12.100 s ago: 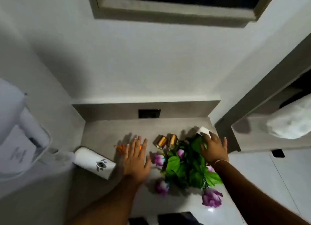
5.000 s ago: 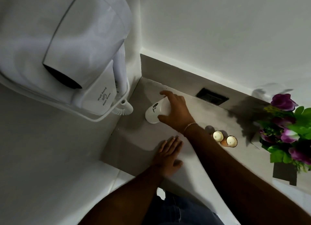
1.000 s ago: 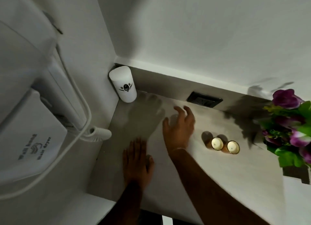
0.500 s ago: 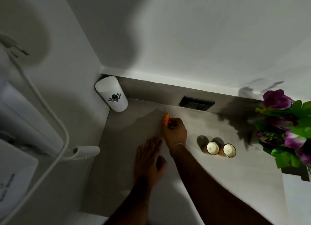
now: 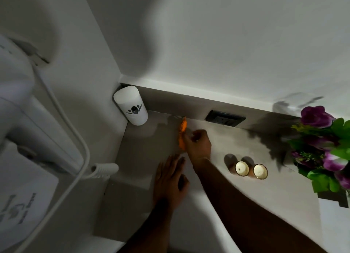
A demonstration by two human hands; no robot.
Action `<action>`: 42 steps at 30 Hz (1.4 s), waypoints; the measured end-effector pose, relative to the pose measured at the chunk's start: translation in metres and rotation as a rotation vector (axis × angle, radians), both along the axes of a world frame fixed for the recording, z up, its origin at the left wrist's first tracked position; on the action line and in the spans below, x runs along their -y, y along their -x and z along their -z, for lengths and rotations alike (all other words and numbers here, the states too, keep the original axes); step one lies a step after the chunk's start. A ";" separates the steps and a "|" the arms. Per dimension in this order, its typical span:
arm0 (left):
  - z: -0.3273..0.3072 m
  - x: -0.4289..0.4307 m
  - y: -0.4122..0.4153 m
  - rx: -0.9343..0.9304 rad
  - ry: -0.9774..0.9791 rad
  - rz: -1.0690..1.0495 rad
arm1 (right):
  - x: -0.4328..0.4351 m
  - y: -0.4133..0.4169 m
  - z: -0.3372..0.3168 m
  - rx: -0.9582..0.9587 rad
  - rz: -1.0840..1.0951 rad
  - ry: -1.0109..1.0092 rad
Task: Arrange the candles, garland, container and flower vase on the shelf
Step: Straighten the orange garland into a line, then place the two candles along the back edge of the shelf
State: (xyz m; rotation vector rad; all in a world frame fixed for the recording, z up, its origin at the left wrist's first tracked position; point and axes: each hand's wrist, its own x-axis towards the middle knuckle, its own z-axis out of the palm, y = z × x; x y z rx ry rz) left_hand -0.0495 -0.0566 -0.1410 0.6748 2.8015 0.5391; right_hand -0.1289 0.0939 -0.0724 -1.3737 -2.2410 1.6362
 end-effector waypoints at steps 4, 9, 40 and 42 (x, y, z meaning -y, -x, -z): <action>0.003 -0.002 0.002 -0.009 0.035 0.032 | -0.004 -0.088 0.016 0.094 0.121 0.004; 0.006 0.001 0.002 -0.073 -0.044 -0.028 | -0.018 -0.174 0.028 0.156 0.412 0.059; -0.014 -0.004 0.000 -0.015 -0.004 -0.022 | -0.045 0.003 0.027 0.025 0.253 0.035; -0.015 -0.005 0.000 -0.003 -0.010 -0.026 | -0.027 -0.006 0.029 0.067 0.314 0.091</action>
